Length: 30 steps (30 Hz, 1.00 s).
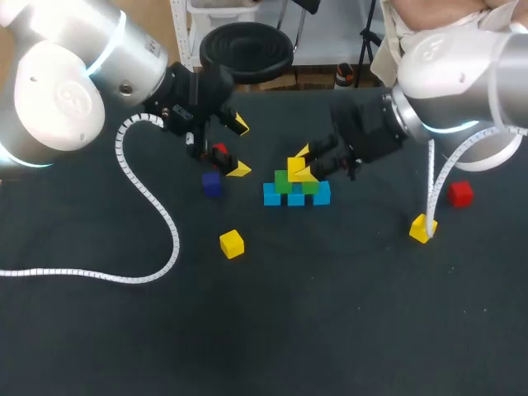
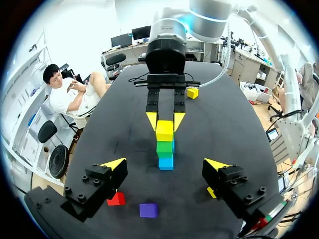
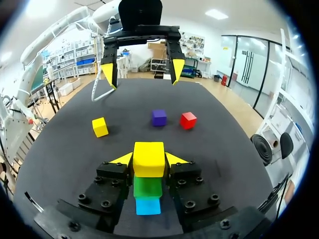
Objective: Place the blue cubes, place green cubes on the blue cubes, place the yellow cubes on the green cubes, then place the red cubes on the yellow cubes, and place purple cube on the red cubes.
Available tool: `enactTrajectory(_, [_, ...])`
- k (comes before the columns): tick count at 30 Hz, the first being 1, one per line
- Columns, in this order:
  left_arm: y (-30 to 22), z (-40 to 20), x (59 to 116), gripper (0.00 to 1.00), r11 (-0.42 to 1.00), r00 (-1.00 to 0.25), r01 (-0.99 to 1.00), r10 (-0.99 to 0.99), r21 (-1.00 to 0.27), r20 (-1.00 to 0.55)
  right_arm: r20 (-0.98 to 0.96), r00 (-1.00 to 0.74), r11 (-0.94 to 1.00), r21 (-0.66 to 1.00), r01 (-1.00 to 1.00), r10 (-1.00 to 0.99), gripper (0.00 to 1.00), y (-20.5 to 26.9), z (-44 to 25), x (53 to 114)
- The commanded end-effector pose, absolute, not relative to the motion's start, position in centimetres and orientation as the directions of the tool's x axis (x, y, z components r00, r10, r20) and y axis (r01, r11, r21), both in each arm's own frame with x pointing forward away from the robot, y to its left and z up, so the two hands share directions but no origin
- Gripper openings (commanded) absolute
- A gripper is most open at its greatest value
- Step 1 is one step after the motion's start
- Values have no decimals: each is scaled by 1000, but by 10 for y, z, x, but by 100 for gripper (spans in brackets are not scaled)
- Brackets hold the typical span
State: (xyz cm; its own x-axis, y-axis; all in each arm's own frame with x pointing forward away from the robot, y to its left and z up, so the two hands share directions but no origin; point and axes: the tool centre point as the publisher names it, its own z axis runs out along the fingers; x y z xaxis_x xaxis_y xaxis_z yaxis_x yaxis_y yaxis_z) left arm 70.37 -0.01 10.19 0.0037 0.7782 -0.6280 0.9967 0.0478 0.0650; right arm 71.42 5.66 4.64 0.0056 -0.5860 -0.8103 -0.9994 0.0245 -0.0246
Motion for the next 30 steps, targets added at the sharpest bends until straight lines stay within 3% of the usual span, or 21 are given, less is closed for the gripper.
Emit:
enactTrajectory(1, [1,102,704,100,47,5,997,777,66,-630,-809,7,18,-22,-1000,-588,0,57,48,718])
enactTrajectory(30, [1,102,704,100,47,5,997,777,66,-630,-795,15,15,-30,-999,-606,0,57,55,715])
